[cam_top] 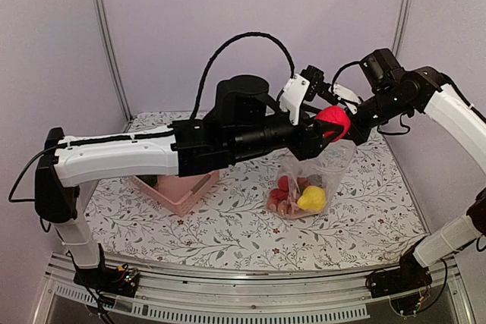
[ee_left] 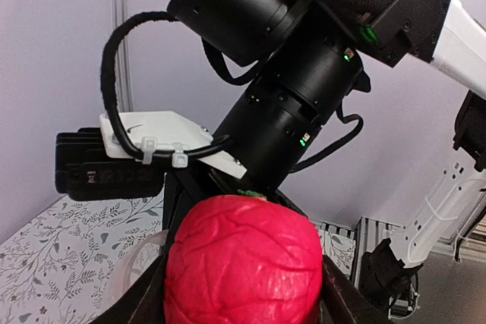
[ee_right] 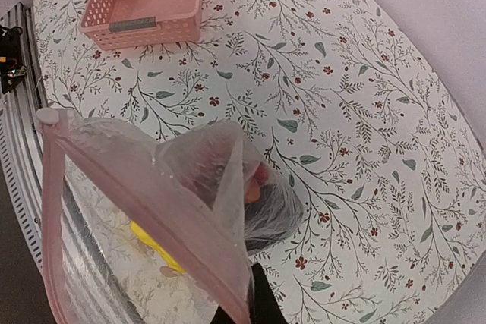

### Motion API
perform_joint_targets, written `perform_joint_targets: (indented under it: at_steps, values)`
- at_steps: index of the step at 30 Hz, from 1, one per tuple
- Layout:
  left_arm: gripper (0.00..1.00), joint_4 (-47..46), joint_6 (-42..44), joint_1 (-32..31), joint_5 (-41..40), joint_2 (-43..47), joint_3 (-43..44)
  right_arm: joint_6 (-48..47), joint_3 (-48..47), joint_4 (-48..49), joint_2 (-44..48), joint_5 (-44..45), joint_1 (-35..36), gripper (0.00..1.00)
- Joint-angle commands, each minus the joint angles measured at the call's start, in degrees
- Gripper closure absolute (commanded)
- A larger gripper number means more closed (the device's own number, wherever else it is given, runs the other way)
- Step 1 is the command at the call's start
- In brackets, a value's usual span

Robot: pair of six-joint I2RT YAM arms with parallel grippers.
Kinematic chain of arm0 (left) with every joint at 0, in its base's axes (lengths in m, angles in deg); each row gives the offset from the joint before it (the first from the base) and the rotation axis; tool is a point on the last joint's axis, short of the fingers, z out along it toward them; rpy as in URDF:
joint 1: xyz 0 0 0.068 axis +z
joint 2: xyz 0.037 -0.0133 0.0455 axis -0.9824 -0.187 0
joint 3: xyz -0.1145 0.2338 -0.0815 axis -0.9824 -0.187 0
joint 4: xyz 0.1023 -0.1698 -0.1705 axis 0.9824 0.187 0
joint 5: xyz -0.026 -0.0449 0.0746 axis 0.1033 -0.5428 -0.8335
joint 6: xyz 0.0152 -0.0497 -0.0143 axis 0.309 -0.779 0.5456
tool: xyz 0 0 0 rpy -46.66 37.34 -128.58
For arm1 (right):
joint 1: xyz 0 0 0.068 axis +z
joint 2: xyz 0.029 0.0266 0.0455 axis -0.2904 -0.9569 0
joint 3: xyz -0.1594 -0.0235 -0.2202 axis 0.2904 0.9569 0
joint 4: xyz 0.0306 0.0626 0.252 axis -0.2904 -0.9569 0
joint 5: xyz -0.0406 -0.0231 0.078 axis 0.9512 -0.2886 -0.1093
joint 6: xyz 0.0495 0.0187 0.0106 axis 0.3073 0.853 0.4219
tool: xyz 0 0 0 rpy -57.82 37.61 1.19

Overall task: Place the food in the zip-top bag and seal the zipper
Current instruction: Adjust the zipper food storage bag at the center of the board, then place the fake fruit in the zipper food storage bag.

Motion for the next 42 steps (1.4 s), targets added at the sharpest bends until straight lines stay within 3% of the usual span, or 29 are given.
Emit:
perform_joint_targets:
  at_steps: [1, 16, 19, 25, 29, 32, 36, 39, 42]
  values:
    - [0.62, 1.85, 1.26, -0.19, -1.62, -6.56, 3.16, 1.87, -3.02, 0.14, -0.77, -1.4, 0.08, 1.0]
    - [0.63, -2.65, 0.4, -0.26, -7.19, -2.57, -9.08, 3.79, -3.68, 1.45, -0.54, -0.17, -0.6, 1.0]
    - [0.62, -0.62, 0.65, -0.04, -7.18, -4.36, -6.94, 3.71, -4.0, 1.09, -0.53, -2.17, -0.62, 1.0]
    - [0.39, 4.7, 1.73, 0.61, -11.46, -13.0, 4.16, 3.84, -4.35, 0.28, -0.33, -6.2, -0.62, 1.0]
    - [0.22, 13.94, 2.81, 0.44, -18.39, -17.18, 12.43, 4.09, -5.09, 0.51, -0.26, -5.42, -1.49, 1.0]
    - [0.11, 12.28, 5.06, -0.8, -21.35, -13.67, 9.37, 4.85, -5.82, 0.83, -0.73, -5.46, -2.82, 1.0]
    - [0.07, 6.74, 10.57, -2.71, -20.83, -6.34, 2.6, 5.62, -5.82, 1.3, -1.27, -4.66, -3.61, 1.0]
    - [0.07, 1.26, 16.02, -3.69, -14.15, -0.33, -3.0, 5.65, -5.86, 1.15, -1.85, -5.66, -3.57, 1.0]
    - [0.1, 2.99, 21.66, -3.75, -4.36, 4.35, -6.04, 5.25, -5.83, 0.78, -2.17, -6.76, -3.59, 1.0]
